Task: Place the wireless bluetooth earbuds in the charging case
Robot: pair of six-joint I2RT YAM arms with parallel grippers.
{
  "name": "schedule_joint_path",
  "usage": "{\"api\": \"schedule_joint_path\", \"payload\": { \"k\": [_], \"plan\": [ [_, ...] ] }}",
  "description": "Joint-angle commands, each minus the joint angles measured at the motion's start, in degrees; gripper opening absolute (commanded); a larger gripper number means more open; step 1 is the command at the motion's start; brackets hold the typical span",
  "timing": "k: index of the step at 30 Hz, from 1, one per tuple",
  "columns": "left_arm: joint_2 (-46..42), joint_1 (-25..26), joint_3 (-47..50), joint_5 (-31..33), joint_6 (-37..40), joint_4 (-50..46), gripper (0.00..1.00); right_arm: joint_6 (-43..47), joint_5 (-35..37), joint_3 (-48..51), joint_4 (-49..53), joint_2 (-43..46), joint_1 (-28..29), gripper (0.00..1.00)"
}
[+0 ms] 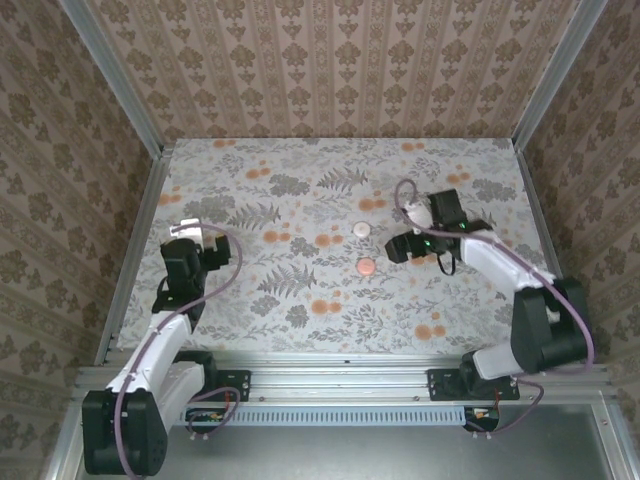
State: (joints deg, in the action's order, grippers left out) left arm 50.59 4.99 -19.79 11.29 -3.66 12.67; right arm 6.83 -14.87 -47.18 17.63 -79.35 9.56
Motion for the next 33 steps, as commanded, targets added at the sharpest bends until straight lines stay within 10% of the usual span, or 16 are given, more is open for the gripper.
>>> {"api": "schedule_joint_path", "payload": {
  "k": [1,11,15,20,26,33],
  "plan": [
    [2.98,-0.69,2.14,-0.38,2.62,8.92,1.00,-3.44,7.97,9.44,-19.76,5.59,-3.13,1.00],
    [24.22,-0.64,5.45,-9.50,9.62,40.21,1.00,0.97,11.09,26.65,-53.03,7.22,-8.38,1.00],
    [39.83,-0.27,4.40,-8.96,12.07,55.50,1.00,2.58,8.09,24.11,-51.83,4.36,-9.03,1.00],
    [37.00,-4.76,-2.59,-8.07,4.17,36.55,1.00,-3.58,3.95,30.11,-67.84,3.83,-8.91,1.00],
    [37.04,-5.15,-1.83,-8.63,4.09,38.76,1.00,-4.30,9.78,31.25,-83.18,-9.86,-7.80,1.00],
    [37.34,-4.03,-3.48,-10.32,6.54,35.80,1.00,-6.24,7.56,25.20,-69.53,-8.61,-9.77,1.00]
  ]
}}
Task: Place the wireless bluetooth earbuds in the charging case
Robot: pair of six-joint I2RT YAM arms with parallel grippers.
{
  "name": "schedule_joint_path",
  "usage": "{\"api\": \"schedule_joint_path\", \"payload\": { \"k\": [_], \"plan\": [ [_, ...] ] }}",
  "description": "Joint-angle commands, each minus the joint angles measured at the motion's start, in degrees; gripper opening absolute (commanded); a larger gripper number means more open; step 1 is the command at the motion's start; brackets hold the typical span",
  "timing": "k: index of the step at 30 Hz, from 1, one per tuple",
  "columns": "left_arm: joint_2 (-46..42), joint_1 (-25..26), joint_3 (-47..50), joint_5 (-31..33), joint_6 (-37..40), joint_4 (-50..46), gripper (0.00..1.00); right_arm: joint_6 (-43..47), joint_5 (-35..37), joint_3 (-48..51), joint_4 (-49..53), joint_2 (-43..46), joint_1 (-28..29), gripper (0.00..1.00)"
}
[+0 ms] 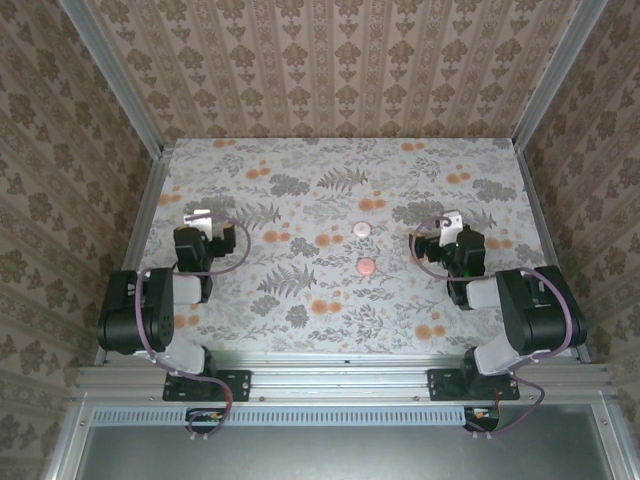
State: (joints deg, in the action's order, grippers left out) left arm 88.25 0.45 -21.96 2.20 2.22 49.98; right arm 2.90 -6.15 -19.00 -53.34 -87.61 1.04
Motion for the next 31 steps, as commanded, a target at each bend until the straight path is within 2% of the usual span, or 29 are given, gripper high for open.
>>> {"api": "schedule_joint_path", "payload": {
  "k": [1,24,31],
  "plan": [
    [-0.24,0.51,-1.33,-1.27,0.68,-1.38,1.00,-2.99,-1.23,-3.46,2.55,-0.22,-1.91,1.00],
    [-0.12,0.52,-1.47,-1.25,0.68,-1.46,1.00,-3.99,-1.53,-4.41,3.69,-0.71,-2.80,1.00],
    [-0.21,-0.02,-1.47,-3.08,0.73,-1.50,1.00,-3.99,-1.58,-4.12,3.38,-0.55,-2.80,1.00]
  ]
}}
